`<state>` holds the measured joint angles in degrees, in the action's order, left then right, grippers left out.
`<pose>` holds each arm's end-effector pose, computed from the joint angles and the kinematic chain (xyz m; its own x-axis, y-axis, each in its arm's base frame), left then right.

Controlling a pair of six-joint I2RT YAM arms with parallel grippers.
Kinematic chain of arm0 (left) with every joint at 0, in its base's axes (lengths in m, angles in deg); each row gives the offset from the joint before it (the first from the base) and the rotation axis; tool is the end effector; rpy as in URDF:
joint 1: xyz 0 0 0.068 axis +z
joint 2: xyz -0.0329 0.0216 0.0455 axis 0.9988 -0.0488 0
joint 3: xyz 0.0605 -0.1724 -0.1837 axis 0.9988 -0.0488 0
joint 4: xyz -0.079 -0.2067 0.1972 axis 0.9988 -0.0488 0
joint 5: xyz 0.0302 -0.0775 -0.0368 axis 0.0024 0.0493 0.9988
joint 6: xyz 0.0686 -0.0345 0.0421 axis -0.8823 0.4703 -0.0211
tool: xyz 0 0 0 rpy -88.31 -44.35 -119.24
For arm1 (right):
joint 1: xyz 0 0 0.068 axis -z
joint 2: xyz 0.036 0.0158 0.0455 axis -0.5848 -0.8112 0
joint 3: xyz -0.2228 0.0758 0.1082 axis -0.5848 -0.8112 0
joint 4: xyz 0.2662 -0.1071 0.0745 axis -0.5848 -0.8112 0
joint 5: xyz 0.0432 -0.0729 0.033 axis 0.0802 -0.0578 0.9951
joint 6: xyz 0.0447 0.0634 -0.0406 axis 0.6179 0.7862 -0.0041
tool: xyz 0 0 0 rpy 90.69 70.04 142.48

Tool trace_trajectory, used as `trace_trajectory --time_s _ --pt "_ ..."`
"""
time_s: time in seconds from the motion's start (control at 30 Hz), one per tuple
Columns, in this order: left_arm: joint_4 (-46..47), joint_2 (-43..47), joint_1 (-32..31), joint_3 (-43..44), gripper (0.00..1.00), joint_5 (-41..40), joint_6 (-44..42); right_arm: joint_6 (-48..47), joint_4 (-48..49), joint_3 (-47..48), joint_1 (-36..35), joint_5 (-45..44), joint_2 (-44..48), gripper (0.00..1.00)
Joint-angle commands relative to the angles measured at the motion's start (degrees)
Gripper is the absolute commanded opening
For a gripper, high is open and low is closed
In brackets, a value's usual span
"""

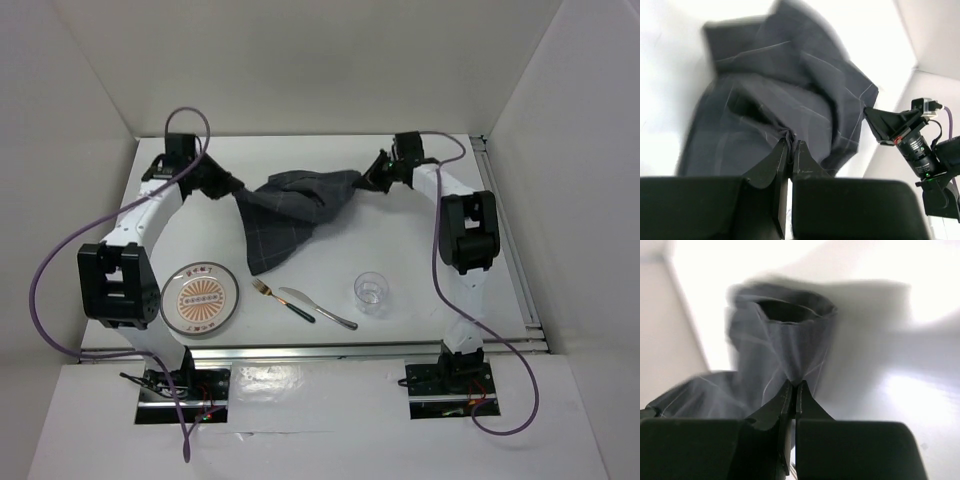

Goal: Set the dinner table for one person

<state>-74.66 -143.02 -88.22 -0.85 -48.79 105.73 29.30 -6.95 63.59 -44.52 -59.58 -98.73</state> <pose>0.4419 -0.0292 0.2285 -0.5427 -0.8018 -0.2500 -0.4377 0.5241 -0.7306 0.5159 0.1162 0.1146 -0.8377 0.4871 -0.2470 0.1814 0.6747 0.7155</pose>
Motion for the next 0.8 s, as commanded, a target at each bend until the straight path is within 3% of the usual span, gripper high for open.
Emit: trace_trajectory --time_s 0.0,0.07,0.1,0.13,0.23,0.33,0.4,0.43,0.5,0.67,0.7,0.73,0.77 --pt "1.32 -1.78 1.27 14.0 0.0 0.07 -5.76 -1.23 -0.13 13.83 3.54 -0.26 1.62 0.0" --pt "-0.07 -6.08 2.06 25.49 0.0 1.65 -7.09 -1.23 -0.14 22.62 5.56 0.44 2.22 0.0" --pt "-0.09 -7.93 2.07 25.57 0.0 2.61 -7.7 -0.45 -0.14 25.0 6.18 0.44 2.23 0.0" --pt "-2.35 -9.86 2.68 34.62 0.0 3.75 -8.23 0.26 -0.14 29.11 6.79 0.45 3.62 0.0" --pt "-4.22 -15.06 3.3 47.93 0.0 5.43 -8.23 0.88 3.19 31.96 8.02 1.24 7.22 0.0" --pt "-2.56 -13.67 3.82 49.31 0.0 7.1 -8.23 -0.08 3.82 31.36 8.03 1.15 12.75 0.0" --pt "0.43 -9.82 4.44 46.16 0.0 8.33 -6.83 -1.84 3.82 25.75 8.03 -2.0 16.71 0.0" --pt "1.92 -8.22 5.05 40.57 0.0 9.03 -6.83 -2.45 4.34 22.68 8.03 -3.15 21.78 0.0" --pt "6.04 -4.71 5.06 33.7 0.0 10.61 -6.03 -4.13 6.01 10.74 8.03 -6.04 27.16 0.0" --pt "13.62 8.28 5.06 4.83 0.0 13.16 -6.12 -7.46 9.88 -20.15 8.03 -11.67 46.73 0.0" --pt "14.67 10.06 5.06 0.57 0.0 13.17 -6.82 -7.47 9.88 -24.77 8.03 -12.55 49.58 0.09" --pt "13.11 11.73 5.06 -6.52 0.14 13.17 -8.48 -9.12 9.88 -28.9 8.03 -12.56 54.65 0.26" --pt "11.27 13.31 5.06 -9.64 0.4 12.04 -9.28 -9.75 8.4 -32.42 8.03 -11.69 56.53 0.44"
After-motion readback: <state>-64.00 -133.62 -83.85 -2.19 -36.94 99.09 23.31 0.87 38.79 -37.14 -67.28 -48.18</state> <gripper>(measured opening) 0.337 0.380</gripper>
